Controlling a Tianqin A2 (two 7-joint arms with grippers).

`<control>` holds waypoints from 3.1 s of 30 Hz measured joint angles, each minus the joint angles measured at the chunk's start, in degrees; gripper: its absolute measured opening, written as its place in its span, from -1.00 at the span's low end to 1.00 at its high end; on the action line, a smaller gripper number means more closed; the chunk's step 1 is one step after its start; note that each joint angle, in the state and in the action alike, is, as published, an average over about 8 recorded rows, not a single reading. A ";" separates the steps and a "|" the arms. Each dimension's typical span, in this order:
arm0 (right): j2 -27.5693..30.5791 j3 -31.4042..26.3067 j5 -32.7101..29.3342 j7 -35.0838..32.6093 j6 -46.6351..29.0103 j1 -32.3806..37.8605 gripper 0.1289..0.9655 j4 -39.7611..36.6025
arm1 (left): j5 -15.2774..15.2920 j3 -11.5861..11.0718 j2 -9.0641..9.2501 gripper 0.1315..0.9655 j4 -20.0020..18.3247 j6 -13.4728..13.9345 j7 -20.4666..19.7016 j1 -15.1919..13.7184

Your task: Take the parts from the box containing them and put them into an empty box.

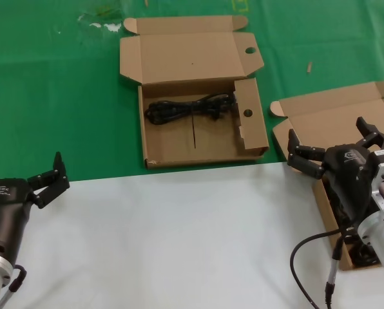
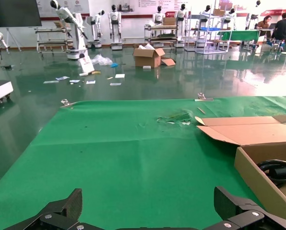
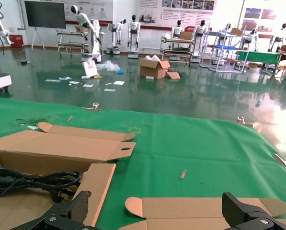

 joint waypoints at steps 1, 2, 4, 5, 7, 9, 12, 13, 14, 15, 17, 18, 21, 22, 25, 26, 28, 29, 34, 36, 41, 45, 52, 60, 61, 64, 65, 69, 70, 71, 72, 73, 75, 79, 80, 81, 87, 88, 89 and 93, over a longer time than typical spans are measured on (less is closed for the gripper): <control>0.00 0.00 0.00 0.00 0.00 0.00 1.00 0.00 | 0.00 0.00 0.00 1.00 0.00 0.00 0.00 0.00; 0.00 0.00 0.00 0.00 0.00 0.00 1.00 0.00 | 0.00 0.00 0.00 1.00 0.00 0.00 0.00 0.00; 0.00 0.00 0.00 0.00 0.00 0.00 1.00 0.00 | 0.00 0.00 0.00 1.00 0.00 0.00 0.00 0.00; 0.00 0.00 0.00 0.00 0.00 0.00 1.00 0.00 | 0.00 0.00 0.00 1.00 0.00 0.00 0.00 0.00; 0.00 0.00 0.00 0.00 0.00 0.00 1.00 0.00 | 0.00 0.00 0.00 1.00 0.00 0.00 0.00 0.00; 0.00 0.00 0.00 0.00 0.00 0.00 1.00 0.00 | 0.00 0.00 0.00 1.00 0.00 0.00 0.00 0.00; 0.00 0.00 0.00 0.00 0.00 0.00 1.00 0.00 | 0.00 0.00 0.00 1.00 0.00 0.00 0.00 0.00; 0.00 0.00 0.00 0.00 0.00 0.00 1.00 0.00 | 0.00 0.00 0.00 1.00 0.00 0.00 0.00 0.00; 0.00 0.00 0.00 0.00 0.00 0.00 1.00 0.00 | 0.00 0.00 0.00 1.00 0.00 0.00 0.00 0.00; 0.00 0.00 0.00 0.00 0.00 0.00 1.00 0.00 | 0.00 0.00 0.00 1.00 0.00 0.00 0.00 0.00; 0.00 0.00 0.00 0.00 0.00 0.00 1.00 0.00 | 0.00 0.00 0.00 1.00 0.00 0.00 0.00 0.00; 0.00 0.00 0.00 0.00 0.00 0.00 1.00 0.00 | 0.00 0.00 0.00 1.00 0.00 0.00 0.00 0.00; 0.00 0.00 0.00 0.00 0.00 0.00 1.00 0.00 | 0.00 0.00 0.00 1.00 0.00 0.00 0.00 0.00; 0.00 0.00 0.00 0.00 0.00 0.00 1.00 0.00 | 0.00 0.00 0.00 1.00 0.00 0.00 0.00 0.00; 0.00 0.00 0.00 0.00 0.00 0.00 1.00 0.00 | 0.00 0.00 0.00 1.00 0.00 0.00 0.00 0.00; 0.00 0.00 0.00 0.00 0.00 0.00 1.00 0.00 | 0.00 0.00 0.00 1.00 0.00 0.00 0.00 0.00; 0.00 0.00 0.00 0.00 0.00 0.00 1.00 0.00 | 0.00 0.00 0.00 1.00 0.00 0.00 0.00 0.00; 0.00 0.00 0.00 0.00 0.00 0.00 1.00 0.00 | 0.00 0.00 0.00 1.00 0.00 0.00 0.00 0.00; 0.00 0.00 0.00 0.00 0.00 0.00 1.00 0.00 | 0.00 0.00 0.00 1.00 0.00 0.00 0.00 0.00; 0.00 0.00 0.00 0.00 0.00 0.00 1.00 0.00 | 0.00 0.00 0.00 1.00 0.00 0.00 0.00 0.00; 0.00 0.00 0.00 0.00 0.00 0.00 1.00 0.00 | 0.00 0.00 0.00 1.00 0.00 0.00 0.00 0.00; 0.00 0.00 0.00 0.00 0.00 0.00 1.00 0.00 | 0.00 0.00 0.00 1.00 0.00 0.00 0.00 0.00; 0.00 0.00 0.00 0.00 0.00 0.00 1.00 0.00 | 0.00 0.00 0.00 1.00 0.00 0.00 0.00 0.00; 0.00 0.00 0.00 0.00 0.00 0.00 1.00 0.00 | 0.00 0.00 0.00 1.00 0.00 0.00 0.00 0.00; 0.00 0.00 0.00 0.00 0.00 0.00 1.00 0.00 | 0.00 0.00 0.00 1.00 0.00 0.00 0.00 0.00; 0.00 0.00 0.00 0.00 0.00 0.00 1.00 0.00 | 0.00 0.00 0.00 1.00 0.00 0.00 0.00 0.00; 0.00 0.00 0.00 0.00 0.00 0.00 1.00 0.00 | 0.00 0.00 0.00 1.00 0.00 0.00 0.00 0.00; 0.00 0.00 0.00 0.00 0.00 0.00 1.00 0.00 | 0.00 0.00 0.00 1.00 0.00 0.00 0.00 0.00; 0.00 0.00 0.00 0.00 0.00 0.00 1.00 0.00 | 0.00 0.00 0.00 1.00 0.00 0.00 0.00 0.00; 0.00 0.00 0.00 0.00 0.00 0.00 1.00 0.00 | 0.00 0.00 0.00 1.00 0.00 0.00 0.00 0.00; 0.00 0.00 0.00 0.00 0.00 0.00 1.00 0.00 | 0.00 0.00 0.00 1.00 0.00 0.00 0.00 0.00; 0.00 0.00 0.00 0.00 0.00 0.00 1.00 0.00 | 0.00 0.00 0.00 1.00 0.00 0.00 0.00 0.00; 0.00 0.00 0.00 0.00 0.00 0.00 1.00 0.00 | 0.00 0.00 0.00 1.00 0.00 0.00 0.00 0.00; 0.00 0.00 0.00 0.00 0.00 0.00 1.00 0.00 | 0.00 0.00 0.00 1.00 0.00 0.00 0.00 0.00; 0.00 0.00 0.00 0.00 0.00 0.00 1.00 0.00 | 0.00 0.00 0.00 1.00 0.00 0.00 0.00 0.00; 0.00 0.00 0.00 0.00 0.00 0.00 1.00 0.00 | 0.00 0.00 0.00 1.00 0.00 0.00 0.00 0.00; 0.00 0.00 0.00 0.00 0.00 0.00 1.00 0.00 | 0.00 0.00 0.00 1.00 0.00 0.00 0.00 0.00; 0.00 0.00 0.00 0.00 0.00 0.00 1.00 0.00 | 0.00 0.00 0.00 1.00 0.00 0.00 0.00 0.00; 0.00 0.00 0.00 0.00 0.00 0.00 1.00 0.00 | 0.00 0.00 0.00 1.00 0.00 0.00 0.00 0.00; 0.00 0.00 0.00 0.00 0.00 0.00 1.00 0.00 | 0.00 0.00 0.00 1.00 0.00 0.00 0.00 0.00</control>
